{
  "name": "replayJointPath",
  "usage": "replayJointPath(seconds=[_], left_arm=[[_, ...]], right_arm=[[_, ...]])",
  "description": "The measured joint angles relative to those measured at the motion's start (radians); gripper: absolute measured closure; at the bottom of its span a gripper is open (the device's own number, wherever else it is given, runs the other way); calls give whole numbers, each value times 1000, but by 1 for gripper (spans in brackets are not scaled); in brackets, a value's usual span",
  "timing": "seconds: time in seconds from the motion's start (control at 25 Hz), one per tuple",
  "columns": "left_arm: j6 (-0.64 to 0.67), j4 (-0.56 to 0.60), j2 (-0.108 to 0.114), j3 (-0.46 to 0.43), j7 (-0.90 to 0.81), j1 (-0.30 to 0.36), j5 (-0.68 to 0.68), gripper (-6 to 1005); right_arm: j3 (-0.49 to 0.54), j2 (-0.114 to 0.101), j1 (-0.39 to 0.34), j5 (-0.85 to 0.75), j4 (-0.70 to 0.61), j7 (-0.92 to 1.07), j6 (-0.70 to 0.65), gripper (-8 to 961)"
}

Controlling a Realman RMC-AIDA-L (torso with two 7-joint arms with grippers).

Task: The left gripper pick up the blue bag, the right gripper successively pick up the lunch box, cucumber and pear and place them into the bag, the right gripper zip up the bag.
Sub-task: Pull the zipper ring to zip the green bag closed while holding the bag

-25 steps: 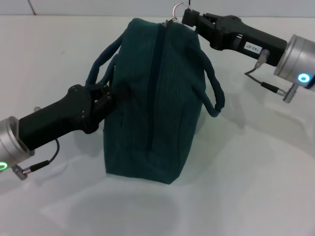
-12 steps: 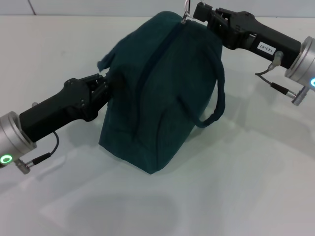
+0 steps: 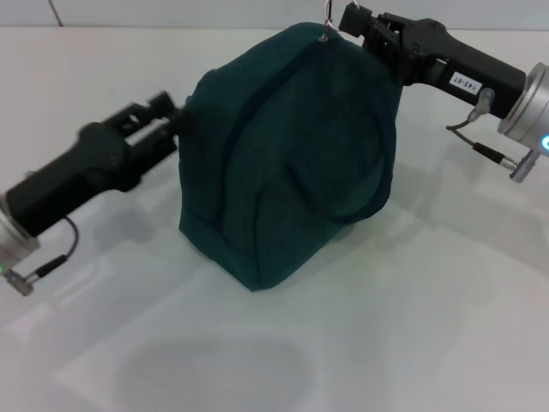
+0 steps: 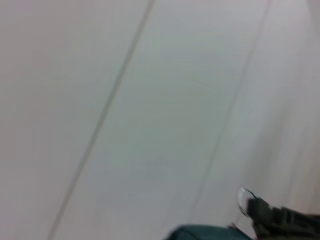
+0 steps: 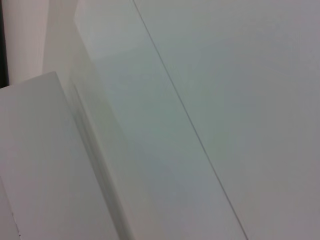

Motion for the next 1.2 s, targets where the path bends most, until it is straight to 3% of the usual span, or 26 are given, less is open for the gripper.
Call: replayJointPath(seconds=[0.32, 0.56, 0.96, 1.08, 1.2], left_arm=[[-8, 87, 11, -53, -92, 2, -9, 376], [-28, 214, 48, -52, -182, -52, 38, 225], [-74, 527, 74, -47, -464, -161, 300, 156], [-50, 656, 87, -18, -586, -195, 389, 131], [-30, 807, 86, 41, -693, -208, 454, 122]], right_arm=[[21, 0, -6, 0, 3, -12, -5, 952], [22, -1, -7, 0, 11, -15, -9, 952], [21, -2, -8, 0, 15, -24, -12, 953], [21, -2, -8, 0, 19, -26, -13, 953], [22, -2, -8, 0, 28, -27, -20, 953]])
